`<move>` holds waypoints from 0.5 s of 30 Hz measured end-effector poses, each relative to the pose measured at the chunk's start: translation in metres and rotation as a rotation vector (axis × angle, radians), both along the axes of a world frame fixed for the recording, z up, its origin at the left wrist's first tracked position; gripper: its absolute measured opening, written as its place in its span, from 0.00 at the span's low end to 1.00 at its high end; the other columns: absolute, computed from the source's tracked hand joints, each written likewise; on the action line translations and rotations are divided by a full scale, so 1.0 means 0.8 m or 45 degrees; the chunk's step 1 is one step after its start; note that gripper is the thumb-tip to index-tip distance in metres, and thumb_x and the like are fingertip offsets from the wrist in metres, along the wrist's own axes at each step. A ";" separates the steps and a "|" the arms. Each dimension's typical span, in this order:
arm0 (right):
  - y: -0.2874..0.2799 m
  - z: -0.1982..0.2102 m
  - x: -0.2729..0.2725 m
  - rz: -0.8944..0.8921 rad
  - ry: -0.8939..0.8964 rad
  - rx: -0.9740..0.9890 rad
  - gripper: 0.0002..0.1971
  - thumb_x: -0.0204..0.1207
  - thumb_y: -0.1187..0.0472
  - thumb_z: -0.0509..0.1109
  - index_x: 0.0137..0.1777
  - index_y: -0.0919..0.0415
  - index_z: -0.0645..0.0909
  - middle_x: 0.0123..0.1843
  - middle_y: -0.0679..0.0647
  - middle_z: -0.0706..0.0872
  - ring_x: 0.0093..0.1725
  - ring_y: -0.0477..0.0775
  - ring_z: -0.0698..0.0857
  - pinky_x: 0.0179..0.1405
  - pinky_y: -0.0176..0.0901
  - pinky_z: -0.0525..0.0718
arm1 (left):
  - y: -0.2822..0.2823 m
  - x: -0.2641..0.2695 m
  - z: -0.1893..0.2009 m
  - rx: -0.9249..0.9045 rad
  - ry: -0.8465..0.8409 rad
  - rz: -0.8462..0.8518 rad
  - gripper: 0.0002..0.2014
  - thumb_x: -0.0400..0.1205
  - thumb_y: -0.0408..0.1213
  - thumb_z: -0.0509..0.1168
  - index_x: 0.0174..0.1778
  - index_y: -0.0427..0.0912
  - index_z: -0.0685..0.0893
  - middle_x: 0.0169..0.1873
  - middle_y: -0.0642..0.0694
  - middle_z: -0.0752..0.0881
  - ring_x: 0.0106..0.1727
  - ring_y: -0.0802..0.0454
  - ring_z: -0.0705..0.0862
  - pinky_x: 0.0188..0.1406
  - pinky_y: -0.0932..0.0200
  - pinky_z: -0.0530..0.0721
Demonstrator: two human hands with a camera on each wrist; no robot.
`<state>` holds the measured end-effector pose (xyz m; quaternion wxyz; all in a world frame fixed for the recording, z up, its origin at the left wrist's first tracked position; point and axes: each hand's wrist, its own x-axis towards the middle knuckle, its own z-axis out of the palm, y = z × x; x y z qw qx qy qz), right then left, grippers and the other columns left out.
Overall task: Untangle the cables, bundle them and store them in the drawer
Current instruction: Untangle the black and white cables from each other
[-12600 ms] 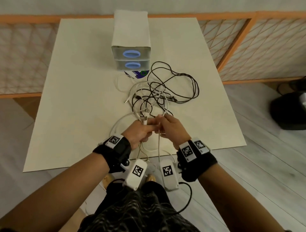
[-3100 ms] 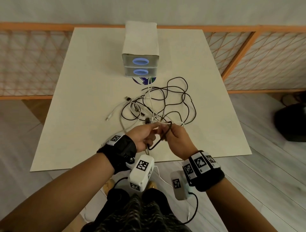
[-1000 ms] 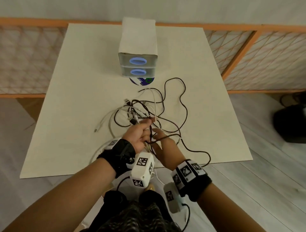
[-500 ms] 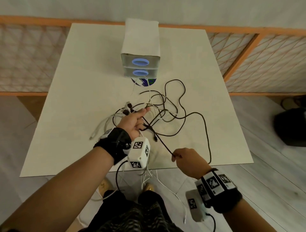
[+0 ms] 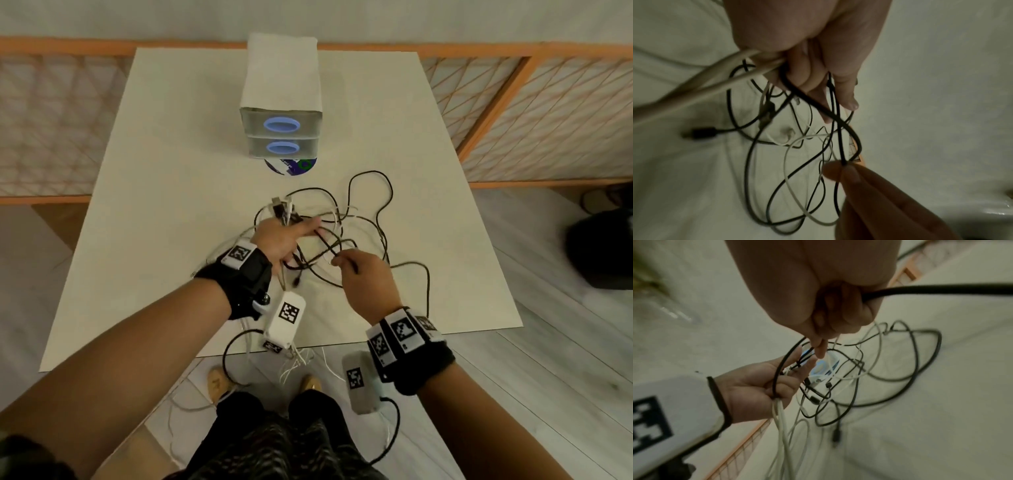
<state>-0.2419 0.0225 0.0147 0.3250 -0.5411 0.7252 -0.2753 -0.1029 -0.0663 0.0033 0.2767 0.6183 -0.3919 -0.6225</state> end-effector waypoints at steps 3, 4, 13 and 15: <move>0.000 0.016 -0.006 0.063 0.133 -0.045 0.12 0.78 0.63 0.59 0.46 0.59 0.86 0.33 0.51 0.83 0.32 0.53 0.78 0.35 0.43 0.77 | -0.015 -0.009 0.012 -0.139 -0.150 -0.065 0.24 0.67 0.64 0.72 0.38 0.44 0.91 0.40 0.40 0.92 0.15 0.58 0.63 0.18 0.63 0.65; -0.001 0.020 -0.008 0.065 0.145 -0.070 0.12 0.78 0.64 0.59 0.46 0.59 0.86 0.32 0.52 0.84 0.32 0.53 0.78 0.34 0.44 0.77 | -0.018 -0.012 0.016 -0.195 -0.206 -0.101 0.22 0.72 0.62 0.69 0.40 0.44 0.91 0.36 0.45 0.92 0.17 0.61 0.68 0.22 0.65 0.69; 0.014 0.038 -0.037 -0.159 -0.157 -0.412 0.09 0.81 0.65 0.61 0.46 0.57 0.84 0.21 0.44 0.75 0.19 0.46 0.69 0.22 0.33 0.67 | -0.051 0.035 -0.024 -0.195 -0.522 0.126 0.30 0.76 0.62 0.61 0.46 0.35 0.90 0.43 0.37 0.91 0.48 0.40 0.88 0.50 0.49 0.85; 0.019 0.031 -0.040 -0.083 -0.150 -0.333 0.09 0.81 0.64 0.61 0.47 0.56 0.84 0.24 0.42 0.77 0.22 0.45 0.72 0.25 0.36 0.71 | -0.053 0.044 -0.025 -0.162 -0.414 0.138 0.26 0.75 0.60 0.61 0.39 0.39 0.89 0.31 0.44 0.91 0.33 0.51 0.89 0.34 0.59 0.86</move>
